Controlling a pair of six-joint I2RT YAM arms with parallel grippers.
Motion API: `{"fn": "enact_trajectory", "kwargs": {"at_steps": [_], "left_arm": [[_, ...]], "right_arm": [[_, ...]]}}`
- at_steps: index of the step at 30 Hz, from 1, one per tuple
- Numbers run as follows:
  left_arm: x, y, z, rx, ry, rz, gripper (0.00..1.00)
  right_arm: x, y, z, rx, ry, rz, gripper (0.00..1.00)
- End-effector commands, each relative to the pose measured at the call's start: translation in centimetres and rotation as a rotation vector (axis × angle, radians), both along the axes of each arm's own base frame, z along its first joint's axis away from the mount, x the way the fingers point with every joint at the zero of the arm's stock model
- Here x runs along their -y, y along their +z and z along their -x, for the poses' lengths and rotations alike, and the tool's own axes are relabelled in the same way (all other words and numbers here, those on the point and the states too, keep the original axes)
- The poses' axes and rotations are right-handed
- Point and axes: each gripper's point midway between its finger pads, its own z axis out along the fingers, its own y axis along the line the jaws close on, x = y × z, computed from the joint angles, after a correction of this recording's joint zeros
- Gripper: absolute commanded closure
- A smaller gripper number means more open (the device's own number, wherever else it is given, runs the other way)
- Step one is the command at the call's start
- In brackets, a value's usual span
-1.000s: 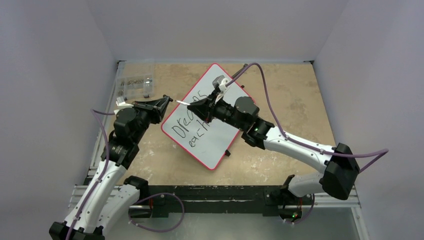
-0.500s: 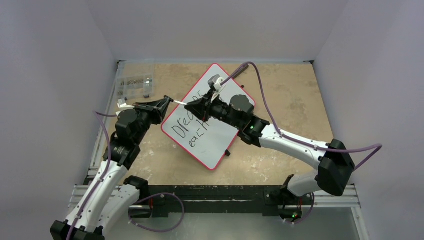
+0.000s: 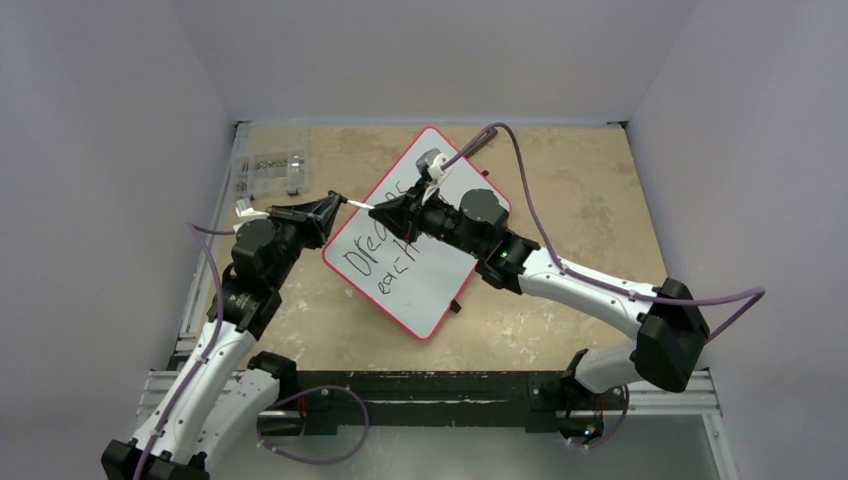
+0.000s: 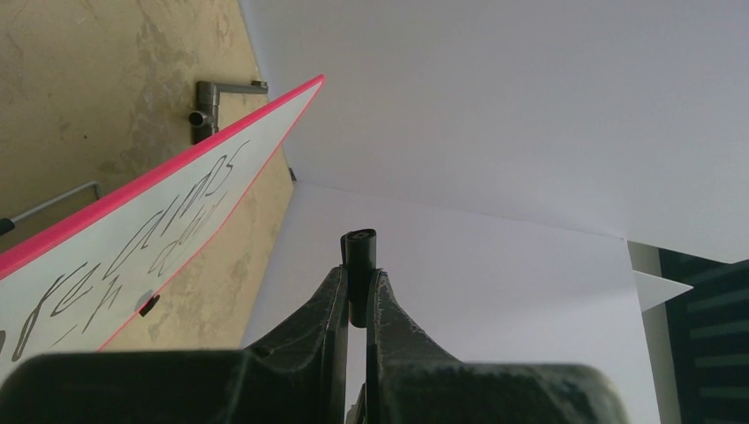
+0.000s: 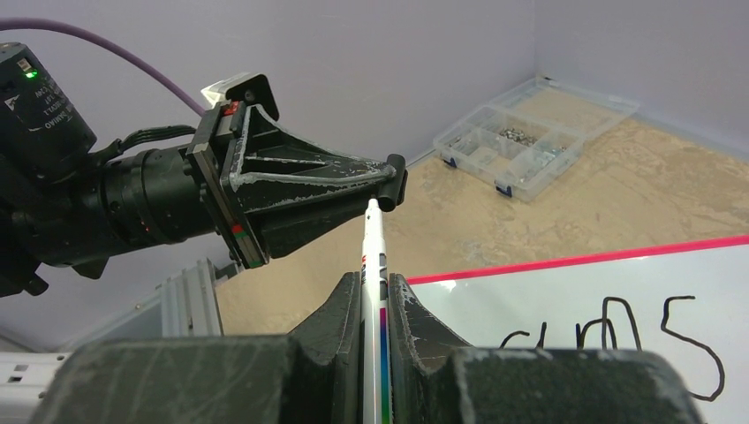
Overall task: Write a sentence on the whiteboard
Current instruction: Insert the whiteboard marker without the cap into the pen cap.
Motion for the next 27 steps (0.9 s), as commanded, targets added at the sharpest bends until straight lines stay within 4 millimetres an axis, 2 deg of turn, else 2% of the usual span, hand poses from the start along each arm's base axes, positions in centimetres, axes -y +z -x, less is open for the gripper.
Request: {"fn": "enact_trajectory", "kwargs": {"at_steps": [1,12,27], "left_arm": [[-0.44,1.04,-0.19,0.042,0.021,0.031,1.0],[-0.63,1.04,-0.2,0.041,0.029,0.048,1.0],[-0.42,1.11,-0.37,0.044,0.019,0.059,1.0]], "right_arm": [[-0.05,2.25,-0.12,0.031,-0.015,-0.044,1.0],[0.0,1.5,-0.38,0.015,-0.029,-0.03,1.0],[-0.85,1.65,-0.77,0.014,-0.018,-0.024,1.0]]}}
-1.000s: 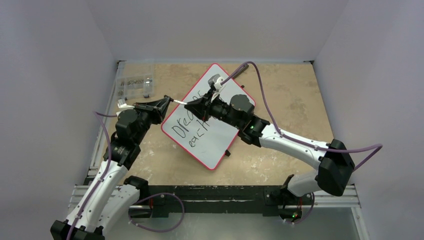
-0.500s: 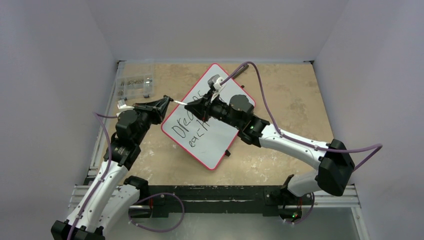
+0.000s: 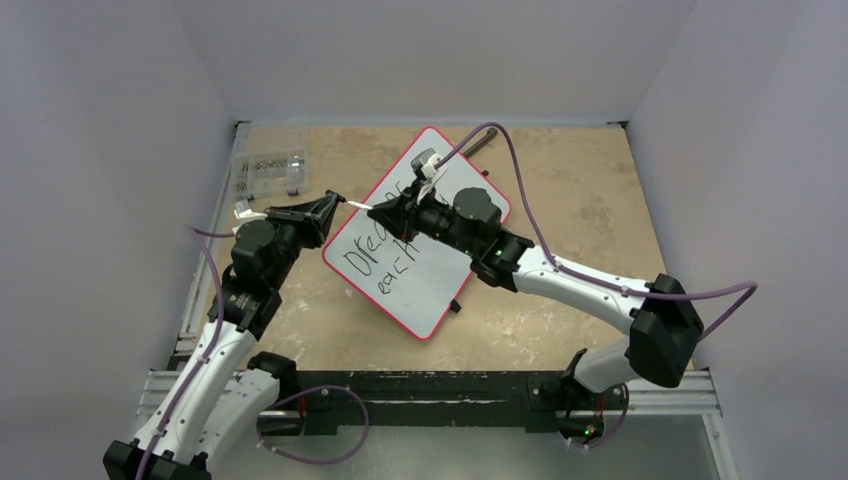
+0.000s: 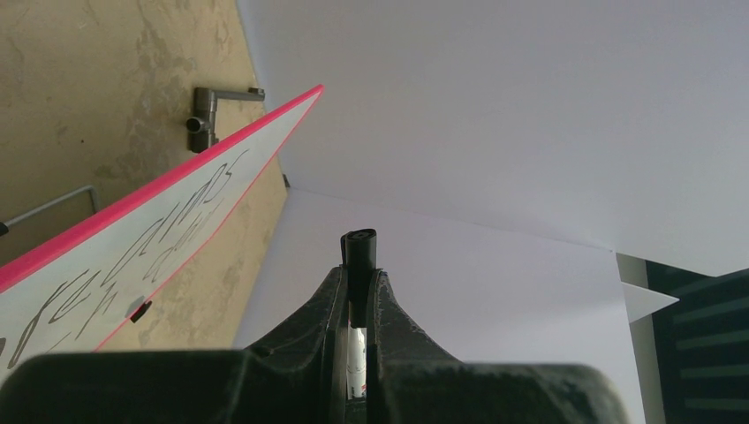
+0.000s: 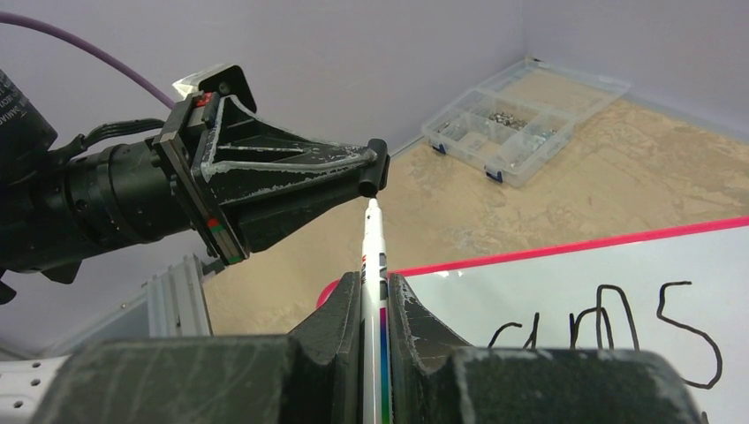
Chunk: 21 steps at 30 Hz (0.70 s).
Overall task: Write a sentence on the whiteboard
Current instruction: Insert the whiteboard marker without the cap into the pen cap.
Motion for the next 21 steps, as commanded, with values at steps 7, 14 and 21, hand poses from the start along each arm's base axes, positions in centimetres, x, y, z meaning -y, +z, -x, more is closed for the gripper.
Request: {"fn": "enact_trajectory", "kwargs": {"at_steps": [7,14,21], "left_arm": [[-0.1,0.9,-0.2,0.039,0.003,0.027,1.0],[-0.6,0.3,-0.4,0.021,0.03,0.008,1.0],[-1.4,-0.2,-0.4,0.01,0.062,-0.018,1.0]], "right_arm": [[-0.6,3.1,-0.1,0.038,0.01,-0.058,1.0],[-0.6,3.1,0.2,0.034,0.021,-0.056,1.0],[-0.8,3.0,0.4,0.026,0.032,-0.051,1.0]]}}
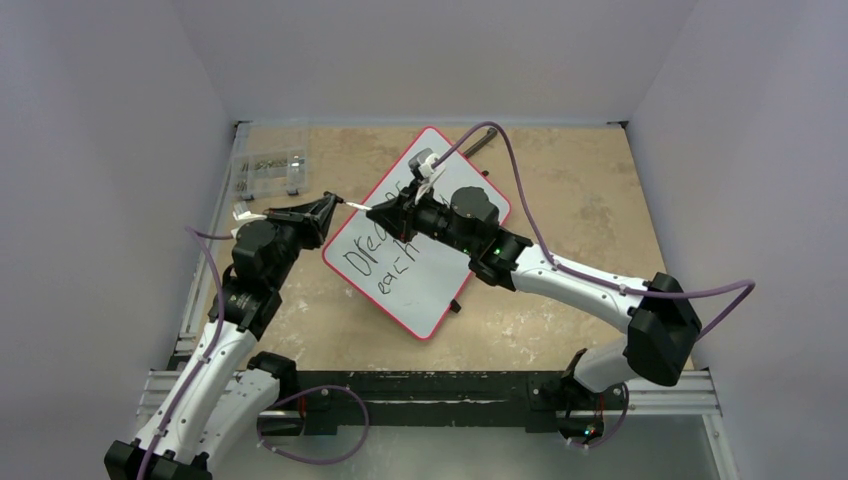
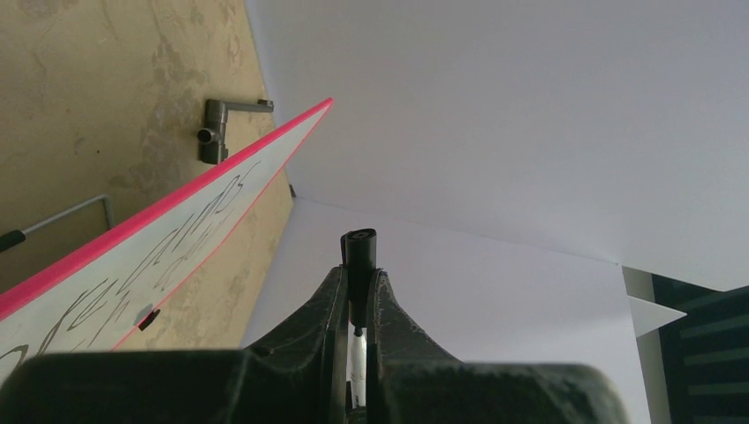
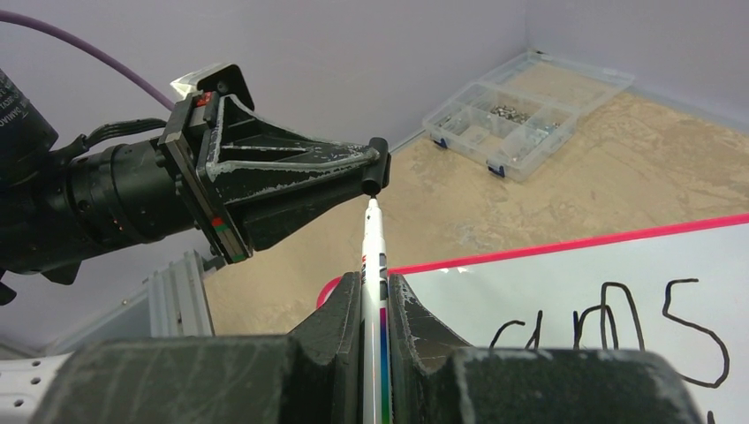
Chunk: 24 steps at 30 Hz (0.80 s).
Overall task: Write a sentence on the whiteboard
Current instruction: Insert the whiteboard marker without the cap into the pen cap.
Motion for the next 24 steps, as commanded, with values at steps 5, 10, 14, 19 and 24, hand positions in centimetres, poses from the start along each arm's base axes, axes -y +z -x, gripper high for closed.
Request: {"fn": "enact_trajectory", "kwargs": {"at_steps": [5,10,14,19,24], "left_arm": [[-1.0,0.2,-0.2,0.008,0.039,-0.016,1.0],[-0.8,0.3,-0.2,0.015,0.028,-0.008,1.0],[-0.6,0.7,-0.1,0.027,0.014,0.004,1.0],[-0.6,0.8,0.1,0.028,0.012,0.007,1.0],[-0.4,0.7,0.3,0.026,-0.001,0.019,1.0]], "right_arm": [[-0.7,3.1,0.5,0.039,0.033,-0.054,1.0],[-1.2,2.8,0.4,0.033,0.041,-0.047,1.0],[-1.3,2.7,0.2,0.035,0.04,-0.043,1.0],[-1.5,2.5,0.0,0.035,0.035,-0.034,1.0],[-1.7,2.4,-0.2,0.036,0.034,-0.03,1.0]]}}
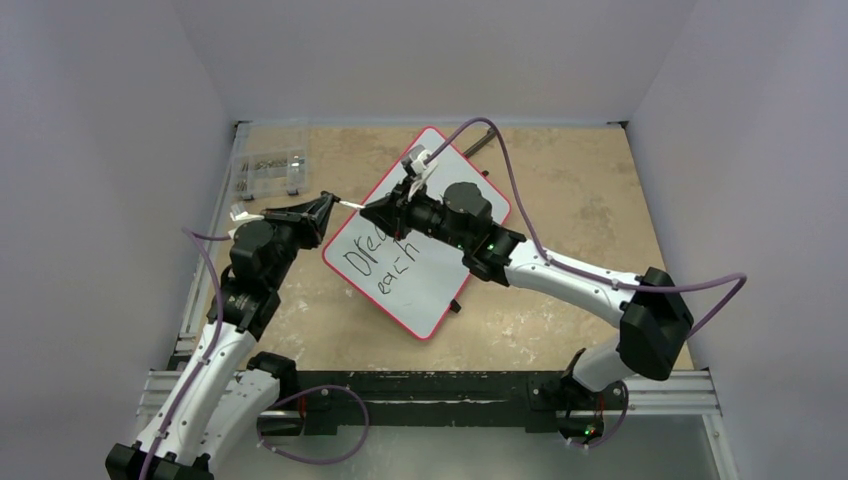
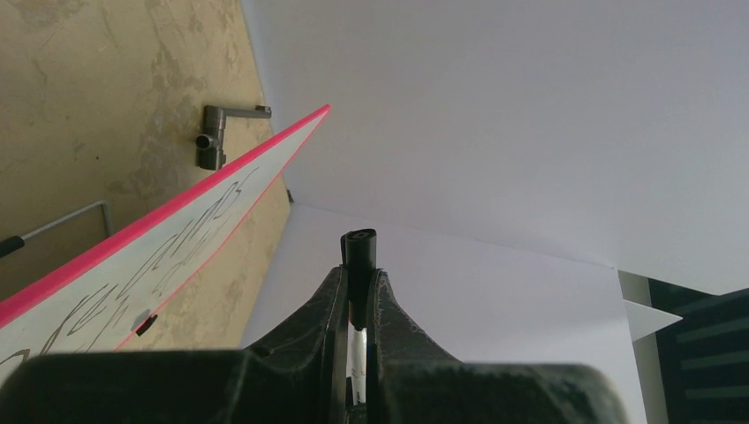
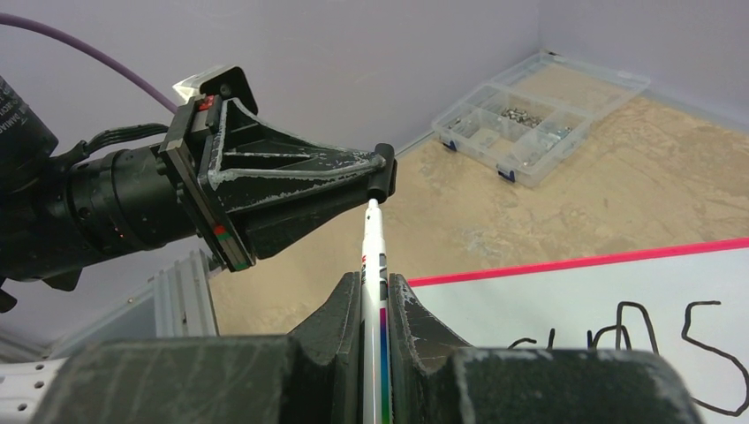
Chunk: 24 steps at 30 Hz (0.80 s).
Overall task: Write a sentence on the whiteboard
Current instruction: Insert the whiteboard marker without the cap into the pen cap.
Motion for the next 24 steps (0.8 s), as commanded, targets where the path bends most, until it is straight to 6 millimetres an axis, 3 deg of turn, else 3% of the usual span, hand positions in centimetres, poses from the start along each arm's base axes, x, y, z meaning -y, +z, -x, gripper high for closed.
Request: {"fn": "enact_trajectory", "kwargs": {"at_steps": [1,15,24], "left_arm": [[0.4,0.7,0.4,0.024,-0.027,0.021,1.0],[0.7,0.8,1.2,0.029,-0.06,0.014,1.0],[1.2,2.3,1.8,0.073,-0.099,-0.017,1.0]], "right_arm": [[-0.7,2.2,-0.1,0.037,0.008,-0.035,1.0],[-1.6,2.2,-0.8,0.044,0.013,-0.011,1.0],[-2.8,2.4,-1.4,0.028,0.018,-0.006,1.0]]}}
